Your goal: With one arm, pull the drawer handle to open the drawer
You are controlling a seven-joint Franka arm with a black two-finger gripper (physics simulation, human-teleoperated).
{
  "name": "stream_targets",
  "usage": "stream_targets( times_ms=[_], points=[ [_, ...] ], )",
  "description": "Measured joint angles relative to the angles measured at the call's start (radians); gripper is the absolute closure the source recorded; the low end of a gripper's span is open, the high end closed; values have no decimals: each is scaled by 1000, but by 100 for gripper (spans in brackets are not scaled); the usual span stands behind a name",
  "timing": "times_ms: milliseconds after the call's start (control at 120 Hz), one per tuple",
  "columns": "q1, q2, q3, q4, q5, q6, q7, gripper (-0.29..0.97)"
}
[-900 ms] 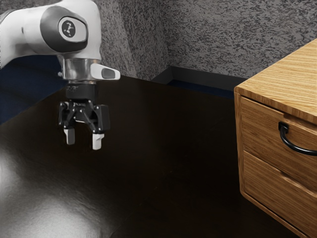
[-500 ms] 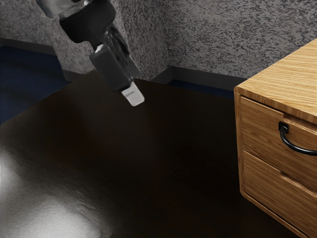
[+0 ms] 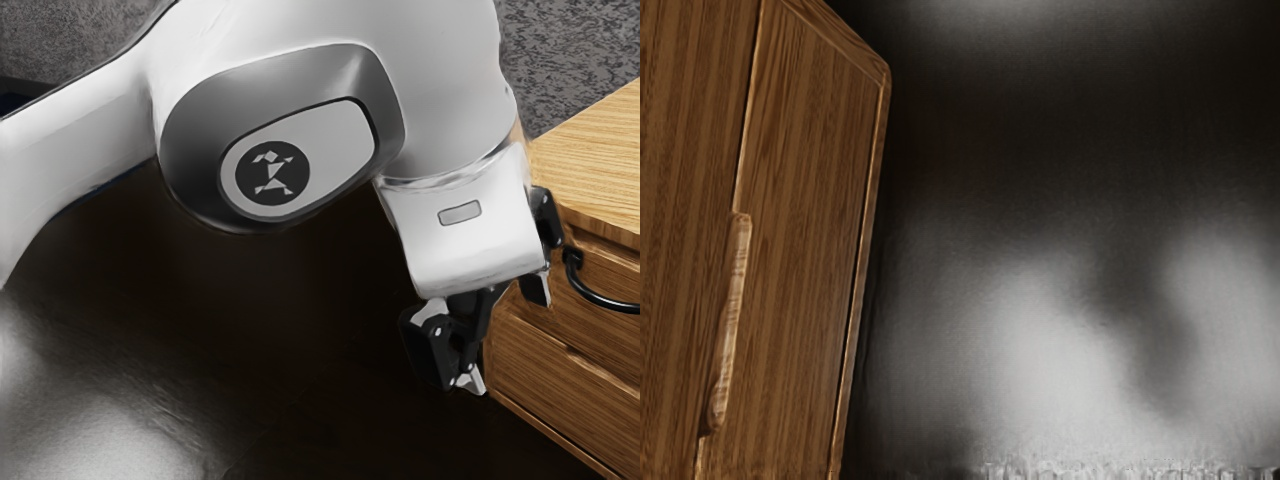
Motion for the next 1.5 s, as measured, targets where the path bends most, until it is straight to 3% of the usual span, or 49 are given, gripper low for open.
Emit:
stream_targets(
  times_ms=[167, 417, 692, 1017, 1500],
  points=[
    [120, 41, -12, 16, -1, 31, 147, 0],
    [98, 65, -18, 23, -5, 58, 307, 0],
    [104, 140, -40, 133, -31, 65, 419, 0],
    [134, 142, -42, 140, -89, 74, 415, 0],
    [122, 137, -44, 91, -94, 97, 329, 0]
  ],
)
